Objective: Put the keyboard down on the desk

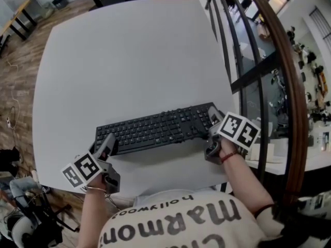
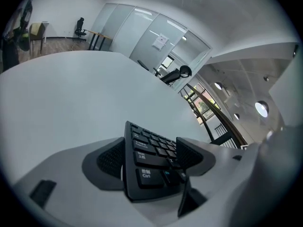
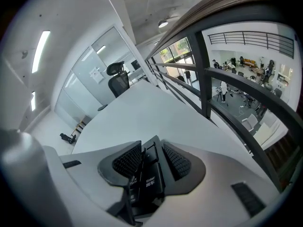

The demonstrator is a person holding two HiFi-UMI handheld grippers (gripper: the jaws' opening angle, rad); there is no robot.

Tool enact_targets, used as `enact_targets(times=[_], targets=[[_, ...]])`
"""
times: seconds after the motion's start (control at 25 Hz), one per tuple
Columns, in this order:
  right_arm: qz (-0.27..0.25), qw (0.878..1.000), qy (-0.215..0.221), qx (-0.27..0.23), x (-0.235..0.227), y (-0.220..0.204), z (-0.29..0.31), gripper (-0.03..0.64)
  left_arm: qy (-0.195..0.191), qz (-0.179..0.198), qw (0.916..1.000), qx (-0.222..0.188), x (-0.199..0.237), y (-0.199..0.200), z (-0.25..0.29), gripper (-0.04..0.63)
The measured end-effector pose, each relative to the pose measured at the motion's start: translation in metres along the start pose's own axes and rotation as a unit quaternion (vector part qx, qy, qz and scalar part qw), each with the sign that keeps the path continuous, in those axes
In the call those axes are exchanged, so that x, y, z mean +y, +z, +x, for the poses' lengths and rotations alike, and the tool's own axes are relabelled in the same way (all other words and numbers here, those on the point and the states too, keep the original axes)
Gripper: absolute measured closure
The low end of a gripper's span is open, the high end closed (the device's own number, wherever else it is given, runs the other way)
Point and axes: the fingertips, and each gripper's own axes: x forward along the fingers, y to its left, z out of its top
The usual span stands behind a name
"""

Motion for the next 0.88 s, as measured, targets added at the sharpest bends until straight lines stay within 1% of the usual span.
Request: enact_targets(times=[0.12, 0.36, 0.6, 0.88], targets=[[-0.003, 1.000, -0.001, 0.000, 0.002, -0.002, 0.000, 0.460, 0.005, -0.009, 0.9999, 0.002, 0.005, -0.001, 0.000, 0.267], [-0.004, 1.000, -0.010, 0.001, 0.001, -0.003, 0.000, 0.460, 0.007, 0.004, 0.9999, 0.006, 0.008, -0.004, 0.001, 0.273], [-0.015, 1.000, -0.019, -0.006, 0.004, -0.001, -0.002, 0.460, 0.015, -0.015, 0.9996, 0.020, 0.016, -0.010, 0.008, 0.276], [-0.015, 1.000, -0.016, -0.003, 0.004, -0.002, 0.000, 0.460, 0.027, -0.023, 0.9993, 0.014, 0.020, -0.010, 0.010, 0.287]])
